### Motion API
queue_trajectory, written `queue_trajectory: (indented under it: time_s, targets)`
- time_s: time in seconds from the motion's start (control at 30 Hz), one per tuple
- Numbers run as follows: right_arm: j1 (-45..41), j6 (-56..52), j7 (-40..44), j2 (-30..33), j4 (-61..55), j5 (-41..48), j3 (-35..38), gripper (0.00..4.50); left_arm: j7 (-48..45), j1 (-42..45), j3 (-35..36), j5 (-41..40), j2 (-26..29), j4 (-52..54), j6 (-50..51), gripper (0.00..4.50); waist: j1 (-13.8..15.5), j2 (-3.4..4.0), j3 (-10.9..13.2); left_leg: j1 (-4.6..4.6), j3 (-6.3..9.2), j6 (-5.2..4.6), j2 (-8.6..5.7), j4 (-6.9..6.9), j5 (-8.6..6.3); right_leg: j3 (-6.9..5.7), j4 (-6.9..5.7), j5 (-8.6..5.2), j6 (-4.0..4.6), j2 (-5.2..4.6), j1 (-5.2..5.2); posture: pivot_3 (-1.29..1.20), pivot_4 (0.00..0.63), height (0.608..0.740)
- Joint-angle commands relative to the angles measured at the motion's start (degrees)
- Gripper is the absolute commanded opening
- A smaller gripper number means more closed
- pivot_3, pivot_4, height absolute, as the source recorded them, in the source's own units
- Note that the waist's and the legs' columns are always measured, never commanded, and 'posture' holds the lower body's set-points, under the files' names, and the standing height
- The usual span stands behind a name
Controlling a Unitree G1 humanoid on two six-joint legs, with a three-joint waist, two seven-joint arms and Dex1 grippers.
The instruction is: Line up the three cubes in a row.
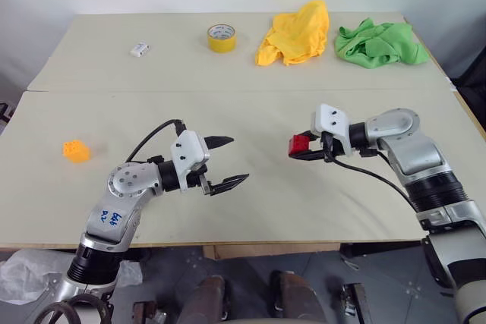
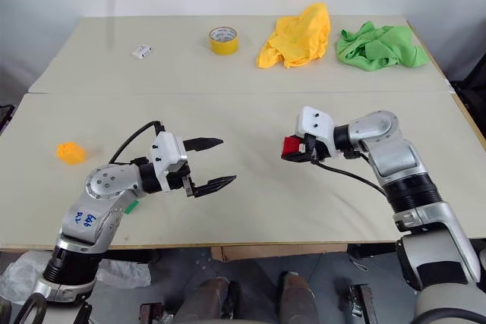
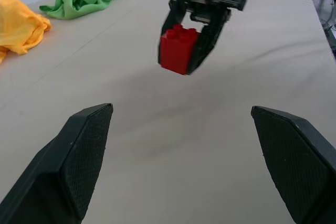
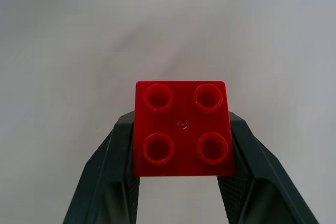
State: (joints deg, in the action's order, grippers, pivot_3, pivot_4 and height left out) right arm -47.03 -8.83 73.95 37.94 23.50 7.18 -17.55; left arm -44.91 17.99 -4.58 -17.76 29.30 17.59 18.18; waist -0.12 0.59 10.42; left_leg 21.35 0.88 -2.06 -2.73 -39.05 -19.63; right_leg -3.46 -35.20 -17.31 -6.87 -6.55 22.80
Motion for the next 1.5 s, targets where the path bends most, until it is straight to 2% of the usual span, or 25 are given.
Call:
queue_trajectory:
  time_s: [0.03,0.37,0.43,0.6,0.73,0.8,0.9,1.0,1.13,1.27,1.4,1.5]
  targets:
    - [-0.9,-0.5,3.4,-1.0,1.4,0.5,0.5,1.52,0.7,-0.7,0.3,-0.6,0.4,3.4,1.4,4.50,0.0,0.00,0.0,0.00,0.00,0.00,0.00,0.00,0.00,0.00,0.00,0.00,0.00,0.00,0.00,0.00,0.150,0.740]
    - [6.4,-1.9,3.7,-2.7,-8.1,-0.6,-0.4,1.52,0.2,0.2,0.8,-0.3,1.1,2.6,1.4,4.50,0.2,0.00,0.0,0.02,0.10,0.01,-0.01,-0.06,0.00,-0.09,0.04,0.00,0.00,-0.01,-0.07,0.00,0.150,0.740]
    - [6.0,-1.2,0.9,-3.5,-6.0,-1.9,0.4,1.52,0.3,0.1,0.6,-0.2,1.1,2.7,1.3,4.50,0.1,0.00,0.0,0.02,0.09,0.01,-0.01,-0.06,0.00,-0.09,0.03,0.00,0.00,-0.01,-0.07,0.00,0.150,0.740]
    - [6.2,1.0,1.9,-3.3,-5.0,-1.7,0.7,1.52,-1.0,-0.6,0.7,-0.2,1.8,3.1,0.1,4.50,0.0,0.00,0.0,-0.03,0.09,0.04,0.00,-0.06,0.02,-0.08,0.01,0.00,0.00,0.01,-0.10,0.00,0.150,0.740]
    - [6.1,0.7,2.7,-3.5,-6.1,-0.7,1.4,2.84,-2.9,-1.4,3.2,-3.6,2.2,4.4,-0.4,4.50,0.1,0.00,0.0,-0.02,0.10,0.04,0.00,-0.06,0.02,-0.09,0.03,0.00,0.00,0.00,-0.10,0.00,0.150,0.740]
    - [5.5,0.8,4.0,-3.8,-7.0,2.1,3.3,3.47,-6.2,-4.2,5.1,-5.0,5.3,5.6,-0.7,4.50,0.0,0.00,0.0,-0.02,0.10,0.04,0.01,-0.06,0.02,-0.09,0.03,0.00,0.00,0.00,-0.09,0.00,0.150,0.740]
    - [5.9,4.5,6.7,-3.2,-8.1,4.8,5.5,4.49,-7.7,-8.6,10.6,-7.4,8.9,7.1,-1.0,4.50,-0.3,0.07,0.0,-0.03,0.08,0.07,0.07,0.01,0.00,-0.09,0.07,-0.02,0.03,0.02,-0.07,0.00,0.150,0.740]
    - [7.3,7.1,9.3,-4.5,-9.2,11.2,9.9,4.49,-5.6,-11.8,18.3,-11.0,9.8,9.0,0.1,4.50,-0.1,0.05,0.0,-0.03,0.10,0.07,0.09,0.00,0.00,-0.11,0.11,-0.02,0.04,0.02,-0.10,0.00,0.150,0.740]
    - [10.9,11.0,10.8,-6.7,-12.5,17.6,14.0,4.49,-5.6,-23.4,32.8,-11.0,11.8,8.7,-0.9,4.50,-0.1,0.05,0.0,-0.05,0.15,0.10,0.11,0.04,-0.04,-0.13,0.20,-0.02,0.04,0.01,-0.18,0.00,0.150,0.740]
    - [14.4,6.4,8.1,-9.8,-17.6,21.8,14.5,4.49,-1.9,-32.4,47.7,-9.9,8.1,4.0,-6.0,4.50,-0.2,0.07,0.1,-0.07,0.14,0.10,0.14,0.06,-0.06,-0.14,0.21,-0.03,0.06,0.01,-0.18,0.00,0.150,0.740]
    - [18.4,7.7,7.0,-13.4,-21.3,22.6,12.9,4.49,-2.0,-42.0,57.8,-11.9,3.8,-1.7,-7.2,4.50,0.0,-0.01,0.0,-0.13,0.18,0.12,0.14,0.01,-0.09,-0.16,0.37,-0.05,0.10,-0.05,-0.26,0.00,0.150,0.740]
    - [19.2,10.9,7.0,-16.2,-22.6,23.6,13.7,4.49,-5.6,-49.7,61.5,-12.8,2.2,-8.8,-8.2,4.50,-0.6,-0.01,0.1,-0.16,0.09,0.06,0.25,0.08,-0.36,-0.12,0.24,-0.11,0.21,0.03,-0.21,0.00,0.150,0.740]
